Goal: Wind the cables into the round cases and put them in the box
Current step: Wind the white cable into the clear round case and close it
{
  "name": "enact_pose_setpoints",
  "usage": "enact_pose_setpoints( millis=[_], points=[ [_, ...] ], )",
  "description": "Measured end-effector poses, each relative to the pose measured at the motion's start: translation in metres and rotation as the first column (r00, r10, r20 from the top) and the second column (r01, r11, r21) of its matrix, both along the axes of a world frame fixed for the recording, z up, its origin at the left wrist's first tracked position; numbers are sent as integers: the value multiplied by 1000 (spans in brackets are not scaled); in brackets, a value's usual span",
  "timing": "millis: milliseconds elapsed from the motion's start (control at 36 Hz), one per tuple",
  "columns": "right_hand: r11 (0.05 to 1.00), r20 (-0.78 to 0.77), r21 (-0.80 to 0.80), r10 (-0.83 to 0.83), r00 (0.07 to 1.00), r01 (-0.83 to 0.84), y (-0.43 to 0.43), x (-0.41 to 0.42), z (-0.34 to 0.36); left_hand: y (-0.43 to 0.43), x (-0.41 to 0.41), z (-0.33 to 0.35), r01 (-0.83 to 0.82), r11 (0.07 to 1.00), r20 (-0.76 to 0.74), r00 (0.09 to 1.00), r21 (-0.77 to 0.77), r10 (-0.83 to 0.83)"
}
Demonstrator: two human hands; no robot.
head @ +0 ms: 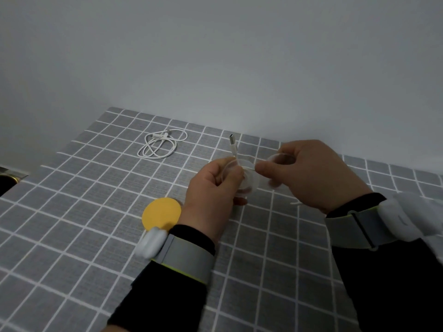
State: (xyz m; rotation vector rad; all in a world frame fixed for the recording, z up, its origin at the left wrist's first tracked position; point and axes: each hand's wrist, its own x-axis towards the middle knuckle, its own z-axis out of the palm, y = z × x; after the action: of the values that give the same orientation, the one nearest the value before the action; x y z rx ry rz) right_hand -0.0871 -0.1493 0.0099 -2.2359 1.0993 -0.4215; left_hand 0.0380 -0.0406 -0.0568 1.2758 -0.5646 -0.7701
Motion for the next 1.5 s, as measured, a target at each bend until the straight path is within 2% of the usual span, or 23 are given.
enact_pose_setpoints(
  millis=[194,333,528,833,944,1167,1278,1417,1500],
  points=[
    [999,-68,-44,3,998,-6,-2,-3,2,1,-3,1,56,998,53,997,-3,-56],
    [991,18,-90,-98,995,99,5,4,0,-2,-1,-2,-44,999,16,999,0,44],
    [984,17,-98,-150,989,151,16,10,-4,-3,5,-5,-190,982,23,981,6,190],
    [942,36,-312,-122,992,127,33,13,6,-3,5,-5,-271,961,26,963,49,270],
    [936,20,-339,-90,996,92,37,18,1,-1,5,-2,-288,957,-41,956,28,289],
    [991,-51,-128,-51,997,44,33,30,-18,0,5,6,-285,958,-238,932,-21,272],
    [999,35,48,-21,999,20,35,38,-31,0,6,8,-299,954,-294,915,-35,276],
    [992,72,121,-39,997,30,36,40,-37,1,6,9,-290,955,-316,914,-66,255],
    [994,100,101,-60,993,50,35,39,-35,0,6,8,-281,957,-281,926,-68,252]
  ],
)
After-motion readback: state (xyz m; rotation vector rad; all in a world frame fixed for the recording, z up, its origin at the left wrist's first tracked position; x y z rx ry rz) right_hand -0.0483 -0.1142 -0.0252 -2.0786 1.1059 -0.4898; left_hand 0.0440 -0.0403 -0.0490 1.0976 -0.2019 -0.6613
